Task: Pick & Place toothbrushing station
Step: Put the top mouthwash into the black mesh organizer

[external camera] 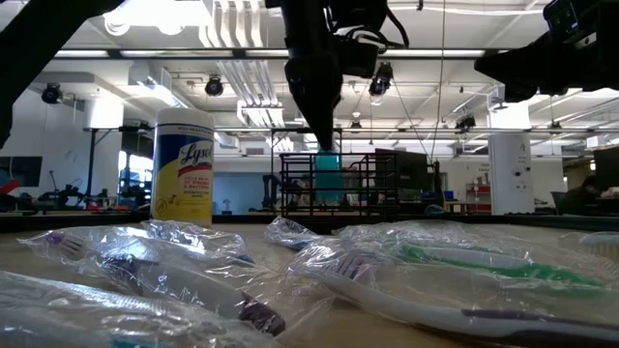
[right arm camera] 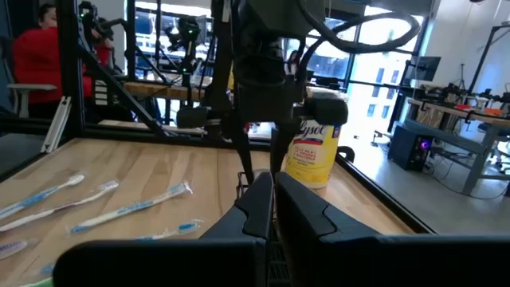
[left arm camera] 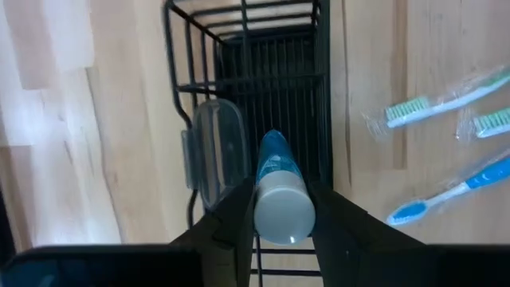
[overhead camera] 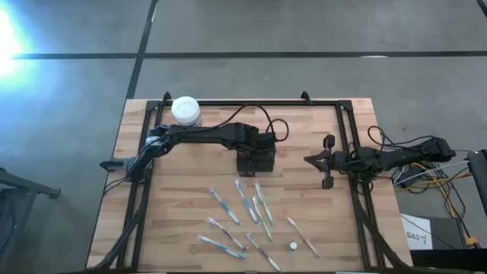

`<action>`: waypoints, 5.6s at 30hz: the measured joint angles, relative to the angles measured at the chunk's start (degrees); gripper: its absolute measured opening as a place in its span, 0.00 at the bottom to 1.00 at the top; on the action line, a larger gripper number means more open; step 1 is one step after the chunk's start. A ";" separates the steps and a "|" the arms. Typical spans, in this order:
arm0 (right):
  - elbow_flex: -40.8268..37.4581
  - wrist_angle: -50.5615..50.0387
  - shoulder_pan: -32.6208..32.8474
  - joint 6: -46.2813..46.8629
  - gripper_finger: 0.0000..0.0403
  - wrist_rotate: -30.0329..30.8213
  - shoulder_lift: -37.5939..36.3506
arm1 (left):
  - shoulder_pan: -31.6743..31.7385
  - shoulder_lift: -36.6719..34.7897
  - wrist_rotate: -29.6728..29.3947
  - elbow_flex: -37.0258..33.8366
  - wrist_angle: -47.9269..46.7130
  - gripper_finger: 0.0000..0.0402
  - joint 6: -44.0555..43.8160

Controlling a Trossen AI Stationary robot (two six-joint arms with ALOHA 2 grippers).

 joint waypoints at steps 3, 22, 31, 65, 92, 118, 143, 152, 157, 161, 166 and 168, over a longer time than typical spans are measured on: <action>0.00 0.00 0.00 0.01 0.03 -0.01 0.00 | 0.23 0.00 0.16 -1.19 1.46 0.25 0.15; 0.00 0.00 0.00 0.00 0.03 -0.02 0.00 | 0.74 -0.09 2.00 -6.55 6.35 0.25 0.46; 0.00 -0.02 0.00 0.00 0.03 -0.02 0.00 | 1.40 -0.31 2.66 -8.14 8.95 0.25 0.42; 0.00 -0.02 0.03 0.17 0.03 -0.02 0.00 | 1.92 -0.24 3.68 -10.60 11.52 0.28 -1.25; 0.00 -0.06 0.03 0.17 0.03 -0.02 0.00 | 2.05 -0.35 3.75 -10.65 11.60 0.30 -2.70; 0.00 -0.09 0.02 0.17 0.03 -0.04 0.00 | 2.22 -0.59 3.85 -10.69 11.84 0.41 -1.81; 0.02 -0.53 -0.02 0.18 0.03 -0.04 0.02 | 2.25 -2.58 3.84 -11.54 10.94 0.38 0.12; 0.02 -0.70 0.00 0.17 0.03 -0.04 0.02 | 2.42 -2.62 3.77 -12.35 11.82 0.38 4.97; 0.02 -0.81 0.00 0.04 0.03 -0.04 0.02 | 2.44 -2.62 3.37 -12.35 12.38 0.36 7.22; 0.02 -0.90 0.00 -0.01 0.03 -0.04 0.02 | 2.44 -2.62 2.70 -12.37 12.45 0.34 8.49; 0.02 -0.94 0.00 -0.02 0.03 -0.04 0.02 | 2.42 -2.62 1.96 -12.37 12.54 0.33 10.29; 0.02 -0.98 0.00 0.06 0.03 -0.04 0.02 | 2.42 -2.62 1.87 -12.37 12.62 0.32 11.25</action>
